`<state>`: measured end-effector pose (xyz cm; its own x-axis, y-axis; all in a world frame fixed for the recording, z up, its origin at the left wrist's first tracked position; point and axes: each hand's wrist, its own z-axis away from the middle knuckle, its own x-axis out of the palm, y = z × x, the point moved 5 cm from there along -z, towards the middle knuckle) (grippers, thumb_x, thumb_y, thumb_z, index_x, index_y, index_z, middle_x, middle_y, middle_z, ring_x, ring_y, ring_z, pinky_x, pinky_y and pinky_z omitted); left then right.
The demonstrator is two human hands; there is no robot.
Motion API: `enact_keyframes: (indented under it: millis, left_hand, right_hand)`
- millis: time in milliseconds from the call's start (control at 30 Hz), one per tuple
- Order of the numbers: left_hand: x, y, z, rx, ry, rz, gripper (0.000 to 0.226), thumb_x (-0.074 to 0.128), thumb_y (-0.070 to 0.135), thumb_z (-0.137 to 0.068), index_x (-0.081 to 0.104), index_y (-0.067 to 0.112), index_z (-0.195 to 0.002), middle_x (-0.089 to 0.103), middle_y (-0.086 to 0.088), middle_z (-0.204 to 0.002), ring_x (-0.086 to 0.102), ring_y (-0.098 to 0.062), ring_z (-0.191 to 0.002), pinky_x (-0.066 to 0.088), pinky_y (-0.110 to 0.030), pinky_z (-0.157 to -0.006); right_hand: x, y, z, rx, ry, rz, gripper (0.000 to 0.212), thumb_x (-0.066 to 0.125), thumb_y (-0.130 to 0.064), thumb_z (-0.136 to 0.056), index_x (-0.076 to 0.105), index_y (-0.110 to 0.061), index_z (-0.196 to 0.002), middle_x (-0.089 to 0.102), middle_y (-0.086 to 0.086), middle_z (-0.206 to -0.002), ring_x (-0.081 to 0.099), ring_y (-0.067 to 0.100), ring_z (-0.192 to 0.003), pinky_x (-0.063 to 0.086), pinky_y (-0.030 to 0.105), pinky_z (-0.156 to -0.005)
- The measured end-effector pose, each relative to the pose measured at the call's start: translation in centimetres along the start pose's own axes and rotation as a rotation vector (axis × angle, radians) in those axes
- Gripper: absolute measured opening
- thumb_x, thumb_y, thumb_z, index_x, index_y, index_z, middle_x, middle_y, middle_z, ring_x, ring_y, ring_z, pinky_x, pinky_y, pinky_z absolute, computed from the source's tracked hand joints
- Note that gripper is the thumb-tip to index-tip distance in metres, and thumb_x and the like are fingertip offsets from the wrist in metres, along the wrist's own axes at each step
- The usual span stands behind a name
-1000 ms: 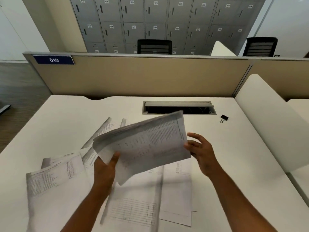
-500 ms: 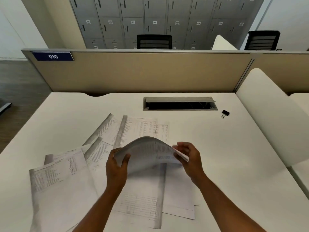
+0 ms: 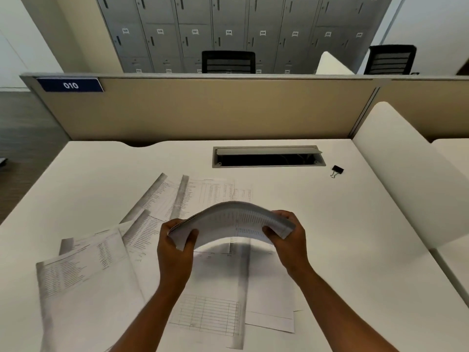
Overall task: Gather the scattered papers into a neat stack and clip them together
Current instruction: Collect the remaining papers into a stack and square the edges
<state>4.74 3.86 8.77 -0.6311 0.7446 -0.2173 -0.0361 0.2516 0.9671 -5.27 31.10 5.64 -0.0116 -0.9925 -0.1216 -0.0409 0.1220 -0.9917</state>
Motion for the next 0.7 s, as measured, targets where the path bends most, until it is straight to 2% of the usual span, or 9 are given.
enact_keyframes:
  millis: [67, 133, 233, 300, 367, 433, 500, 567, 700]
  left_hand:
    - [0.1, -0.4, -0.4, -0.021, -0.007, -0.024, 0.04, 0.075, 0.016, -0.084, 0.056, 0.015, -0.119, 0.063, 0.0, -0.111, 0.06, -0.015, -0.104, 0.049, -0.03, -0.09]
    - [0.3, -0.6, -0.8, -0.025, 0.0, -0.066, 0.032, 0.073, 0.017, -0.086, 0.059, 0.015, -0.115, 0.065, -0.001, -0.107, 0.061, -0.019, -0.103, 0.052, -0.036, -0.091]
    - [0.1, -0.2, -0.7, -0.002, 0.028, -0.049, 0.029, 0.073, 0.014, -0.086, 0.06, 0.013, -0.112, 0.065, 0.003, -0.102, 0.062, -0.015, -0.098, 0.054, -0.04, -0.09]
    - [-0.1, -1.0, -0.4, -0.001, -0.003, -0.03, 0.033, 0.076, 0.013, -0.083, 0.059, 0.017, -0.111, 0.066, 0.007, -0.105, 0.062, -0.013, -0.103, 0.053, -0.039, -0.091]
    - [0.1, -1.9, -0.2, -0.034, -0.039, -0.055, 0.034, 0.076, 0.017, -0.083, 0.06, 0.022, -0.113, 0.067, 0.007, -0.11, 0.063, -0.015, -0.106, 0.054, -0.044, -0.092]
    - [0.3, -2.2, 0.0, -0.073, -0.031, -0.084, 0.038, 0.072, 0.018, -0.086, 0.058, 0.018, -0.122, 0.066, 0.001, -0.115, 0.062, -0.019, -0.107, 0.053, -0.047, -0.095]
    - [0.2, -1.7, -0.1, -0.063, -0.004, -0.098, 0.045, 0.07, 0.018, -0.088, 0.055, 0.01, -0.129, 0.063, -0.005, -0.12, 0.059, -0.022, -0.11, 0.051, -0.044, -0.097]
    - [0.0, -1.7, -0.1, -0.051, 0.0, -0.102, 0.049, 0.071, 0.018, -0.087, 0.053, 0.008, -0.131, 0.063, -0.006, -0.121, 0.058, -0.021, -0.111, 0.05, -0.038, -0.097]
    - [0.4, -3.2, 0.8, -0.156, -0.076, -0.097, 0.06, 0.073, 0.021, -0.085, 0.045, 0.014, -0.137, 0.058, 0.001, -0.121, 0.055, -0.018, -0.112, 0.05, -0.039, -0.097]
  right_hand:
    - [0.2, 0.6, 0.1, 0.031, -0.036, 0.04, 0.035, 0.082, -0.003, -0.082, 0.069, -0.025, -0.108, 0.074, -0.009, -0.102, 0.07, 0.011, -0.099, 0.06, 0.032, -0.085]
    - [0.2, 0.9, 0.1, 0.046, -0.025, 0.08, 0.028, 0.08, -0.008, -0.085, 0.072, -0.029, -0.102, 0.076, -0.004, -0.099, 0.071, 0.012, -0.093, 0.06, 0.036, -0.081]
    - [-0.1, 0.8, -0.2, 0.04, 0.031, 0.051, 0.027, 0.078, -0.005, -0.086, 0.072, -0.026, -0.1, 0.076, -0.001, -0.097, 0.071, 0.007, -0.087, 0.058, 0.023, -0.075]
    - [0.1, 1.5, 0.1, 0.063, 0.028, 0.053, 0.032, 0.079, -0.005, -0.085, 0.068, -0.025, -0.107, 0.073, -0.004, -0.103, 0.069, 0.003, -0.091, 0.057, 0.019, -0.077]
    - [0.5, 2.7, 0.8, 0.12, -0.01, 0.085, 0.041, 0.08, -0.009, -0.085, 0.065, -0.022, -0.121, 0.072, -0.005, -0.111, 0.069, 0.007, -0.101, 0.059, 0.024, -0.085]
    - [0.4, 3.3, 0.9, 0.152, 0.016, 0.092, 0.043, 0.079, -0.011, -0.087, 0.066, -0.017, -0.127, 0.073, -0.002, -0.114, 0.069, 0.015, -0.107, 0.06, 0.031, -0.089]
    - [0.0, 2.8, 0.5, 0.134, 0.058, 0.074, 0.039, 0.078, -0.009, -0.087, 0.067, -0.015, -0.124, 0.073, -0.001, -0.112, 0.07, 0.013, -0.103, 0.06, 0.026, -0.086]
    - [-0.1, 2.4, 0.3, 0.13, 0.065, 0.061, 0.036, 0.078, -0.008, -0.087, 0.066, -0.02, -0.119, 0.073, -0.005, -0.109, 0.069, 0.008, -0.1, 0.059, 0.021, -0.082]
    - [0.7, 3.1, 0.9, 0.159, -0.029, 0.143, 0.038, 0.078, -0.01, -0.087, 0.062, -0.029, -0.117, 0.069, -0.014, -0.107, 0.067, 0.008, -0.102, 0.059, 0.031, -0.088]
